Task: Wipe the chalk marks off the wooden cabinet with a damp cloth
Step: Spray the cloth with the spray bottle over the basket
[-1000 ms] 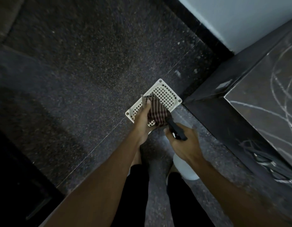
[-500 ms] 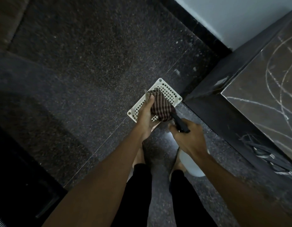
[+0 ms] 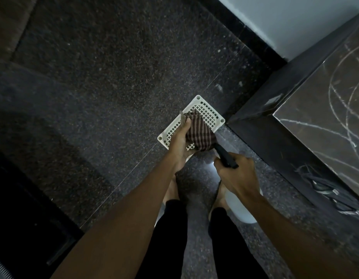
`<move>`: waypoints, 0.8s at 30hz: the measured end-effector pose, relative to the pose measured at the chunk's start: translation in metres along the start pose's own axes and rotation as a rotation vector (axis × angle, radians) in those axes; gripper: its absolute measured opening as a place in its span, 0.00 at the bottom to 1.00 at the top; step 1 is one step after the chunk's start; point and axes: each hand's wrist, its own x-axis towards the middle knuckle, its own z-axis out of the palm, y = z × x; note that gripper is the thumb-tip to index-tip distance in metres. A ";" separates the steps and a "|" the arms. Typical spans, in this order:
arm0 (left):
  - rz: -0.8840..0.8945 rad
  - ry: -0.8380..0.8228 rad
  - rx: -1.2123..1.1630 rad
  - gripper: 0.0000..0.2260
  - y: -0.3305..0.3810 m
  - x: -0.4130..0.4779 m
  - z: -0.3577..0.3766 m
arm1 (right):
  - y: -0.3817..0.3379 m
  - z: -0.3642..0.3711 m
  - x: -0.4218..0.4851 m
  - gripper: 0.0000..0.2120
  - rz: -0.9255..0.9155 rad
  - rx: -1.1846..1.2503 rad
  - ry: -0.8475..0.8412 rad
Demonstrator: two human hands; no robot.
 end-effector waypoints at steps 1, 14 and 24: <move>-0.003 0.003 -0.006 0.24 0.000 0.000 0.001 | 0.001 0.000 0.000 0.14 -0.009 -0.003 -0.001; -0.022 -0.004 -0.001 0.25 0.005 0.009 0.005 | 0.000 -0.002 0.005 0.11 0.039 -0.079 -0.029; -0.026 -0.029 0.052 0.26 0.006 0.019 0.001 | -0.006 0.000 0.013 0.19 -0.013 -0.181 -0.056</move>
